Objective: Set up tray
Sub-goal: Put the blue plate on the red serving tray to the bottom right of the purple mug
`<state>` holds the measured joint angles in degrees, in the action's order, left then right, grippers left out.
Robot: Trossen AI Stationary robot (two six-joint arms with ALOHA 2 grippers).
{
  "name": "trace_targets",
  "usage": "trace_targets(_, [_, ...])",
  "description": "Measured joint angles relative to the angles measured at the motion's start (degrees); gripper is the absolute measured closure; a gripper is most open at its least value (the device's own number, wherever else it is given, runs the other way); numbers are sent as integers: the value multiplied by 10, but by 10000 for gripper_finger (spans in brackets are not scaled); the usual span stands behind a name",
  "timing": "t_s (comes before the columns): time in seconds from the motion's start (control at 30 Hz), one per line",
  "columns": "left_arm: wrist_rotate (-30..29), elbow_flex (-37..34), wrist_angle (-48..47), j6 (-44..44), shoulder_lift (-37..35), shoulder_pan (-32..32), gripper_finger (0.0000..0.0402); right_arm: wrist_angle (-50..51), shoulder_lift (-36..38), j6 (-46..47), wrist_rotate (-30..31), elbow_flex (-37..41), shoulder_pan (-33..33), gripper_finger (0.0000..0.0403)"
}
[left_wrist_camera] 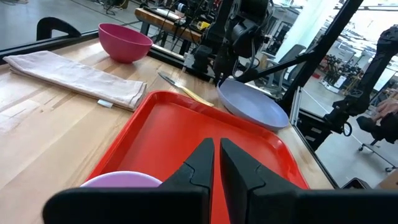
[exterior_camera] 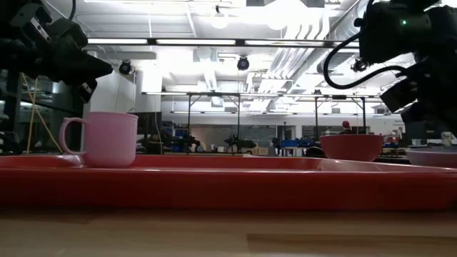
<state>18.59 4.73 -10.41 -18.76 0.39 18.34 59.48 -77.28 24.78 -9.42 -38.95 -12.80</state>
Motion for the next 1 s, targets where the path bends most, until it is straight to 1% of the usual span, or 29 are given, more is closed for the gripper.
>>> trace_targets(0.27, [0,0,0,0,0,0,346,83,0,-55,1,-53,0,402])
trace_targets(0.53, [0,0,0,0,0,0,345,143,0,-83,-1,-110,0,402])
trace_targets(0.73, [0,0,0,0,0,0,344,166,0,-88,-6,-139,0,402])
trace_targets(1.0, [0,0,1,0,0,0,345,168,0,-85,-38,-147,0,403])
